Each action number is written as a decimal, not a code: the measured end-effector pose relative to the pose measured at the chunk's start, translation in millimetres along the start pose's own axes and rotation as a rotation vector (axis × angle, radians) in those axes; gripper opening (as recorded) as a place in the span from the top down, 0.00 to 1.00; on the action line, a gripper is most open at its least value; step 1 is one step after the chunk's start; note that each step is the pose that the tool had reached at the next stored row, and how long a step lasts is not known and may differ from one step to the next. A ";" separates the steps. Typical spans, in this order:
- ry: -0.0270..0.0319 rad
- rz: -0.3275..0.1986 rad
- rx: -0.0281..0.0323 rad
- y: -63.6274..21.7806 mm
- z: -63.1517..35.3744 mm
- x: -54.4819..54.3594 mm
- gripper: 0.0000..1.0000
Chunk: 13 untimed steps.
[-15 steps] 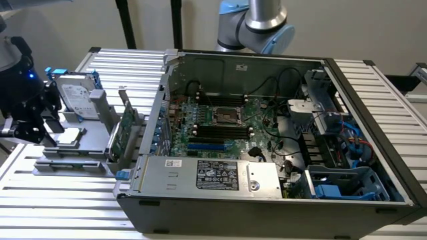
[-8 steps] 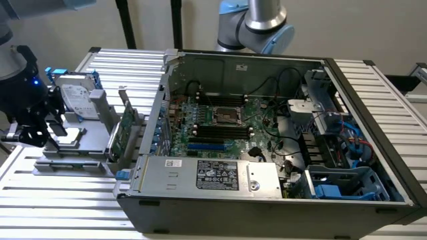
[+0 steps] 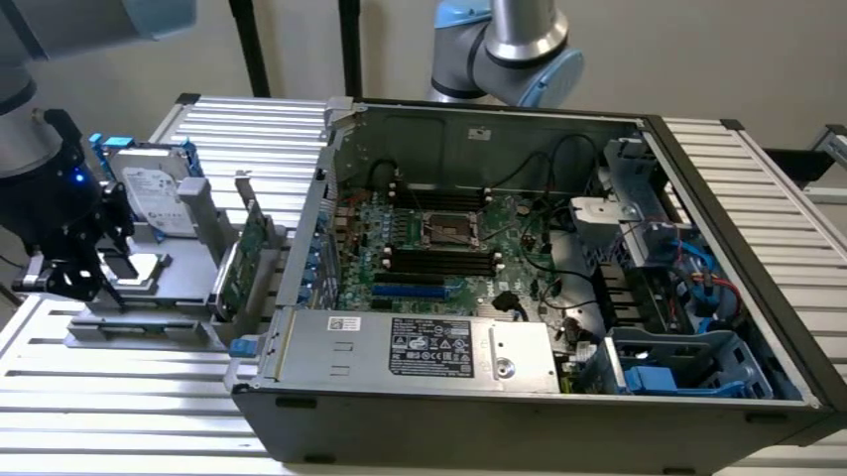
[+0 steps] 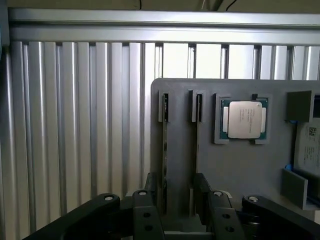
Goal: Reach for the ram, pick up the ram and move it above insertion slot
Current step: 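Pick up the ram and move it above insertion slot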
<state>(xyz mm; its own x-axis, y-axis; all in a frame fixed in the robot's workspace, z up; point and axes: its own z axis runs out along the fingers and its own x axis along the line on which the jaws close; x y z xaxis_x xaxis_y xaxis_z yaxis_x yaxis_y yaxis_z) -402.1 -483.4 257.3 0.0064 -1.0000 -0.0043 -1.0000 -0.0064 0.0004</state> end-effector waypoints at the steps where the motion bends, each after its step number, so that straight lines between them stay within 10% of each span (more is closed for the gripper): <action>1: -0.0001 0.000 0.0001 0.2 1.9 0.0 0.58; 13: 0.0000 0.000 0.0000 1.3 23.7 1.3 0.58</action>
<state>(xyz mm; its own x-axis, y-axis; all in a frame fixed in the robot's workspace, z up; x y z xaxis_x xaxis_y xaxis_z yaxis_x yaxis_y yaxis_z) -403.4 -484.6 233.7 0.0060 -1.0000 -0.0043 -1.0000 -0.0060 0.0004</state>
